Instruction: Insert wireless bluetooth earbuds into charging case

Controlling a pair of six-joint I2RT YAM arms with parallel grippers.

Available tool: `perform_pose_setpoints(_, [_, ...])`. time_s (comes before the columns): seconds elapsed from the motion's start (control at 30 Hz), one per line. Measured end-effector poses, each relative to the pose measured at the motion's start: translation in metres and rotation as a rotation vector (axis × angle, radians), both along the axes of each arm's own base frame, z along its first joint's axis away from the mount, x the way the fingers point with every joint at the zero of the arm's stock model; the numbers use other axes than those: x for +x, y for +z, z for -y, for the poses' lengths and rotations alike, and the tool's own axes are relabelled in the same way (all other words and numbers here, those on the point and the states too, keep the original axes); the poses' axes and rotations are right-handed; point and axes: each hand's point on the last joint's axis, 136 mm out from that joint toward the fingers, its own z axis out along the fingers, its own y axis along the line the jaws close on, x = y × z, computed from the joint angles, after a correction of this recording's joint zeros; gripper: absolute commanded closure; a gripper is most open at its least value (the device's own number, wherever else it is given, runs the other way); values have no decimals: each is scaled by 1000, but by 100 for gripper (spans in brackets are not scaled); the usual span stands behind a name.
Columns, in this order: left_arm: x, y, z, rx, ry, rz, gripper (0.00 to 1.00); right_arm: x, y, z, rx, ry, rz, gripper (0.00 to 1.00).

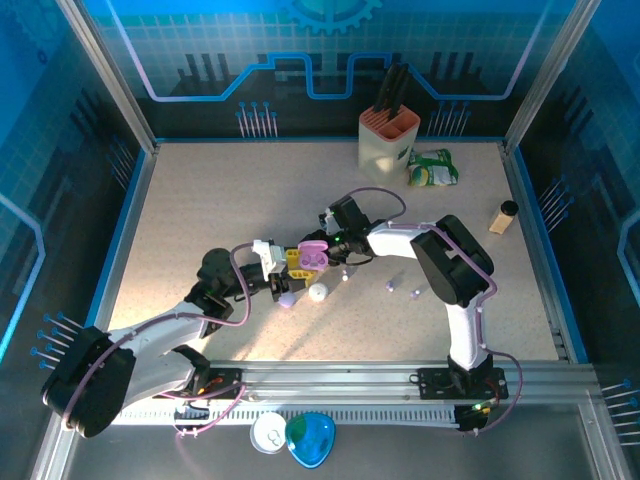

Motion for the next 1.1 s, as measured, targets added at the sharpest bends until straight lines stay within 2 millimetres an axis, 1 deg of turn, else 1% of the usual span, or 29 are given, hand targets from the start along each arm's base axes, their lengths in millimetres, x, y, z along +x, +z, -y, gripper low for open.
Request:
perform_pose_setpoints(0.2, [0, 0, 0, -1, 0, 1, 73, -1, -1, -1, 1, -9, -20, 47])
perform_pose_setpoints(0.37, [0, 1, 0, -1, 0, 3, 73, 2, -2, -6, 9, -11, -45, 52])
perform_pose_setpoints(0.57, [-1, -2, -1, 2, 0, -3, 73, 12, -5, -14, 20, -9, -47, 59])
perform_pose_setpoints(0.8, [0, -1, -1, 1, 9, -1, 74, 19, -6, -22, 18, 4, -59, 62])
perform_pose_setpoints(0.87, [-1, 0, -2, 0, 11, 1, 73, 20, -7, -23, 19, 12, -61, 65])
perform_pose_setpoints(1.1, [-1, 2, -3, -2, 19, 5, 74, 19, -11, -23, -4, 38, -57, 70])
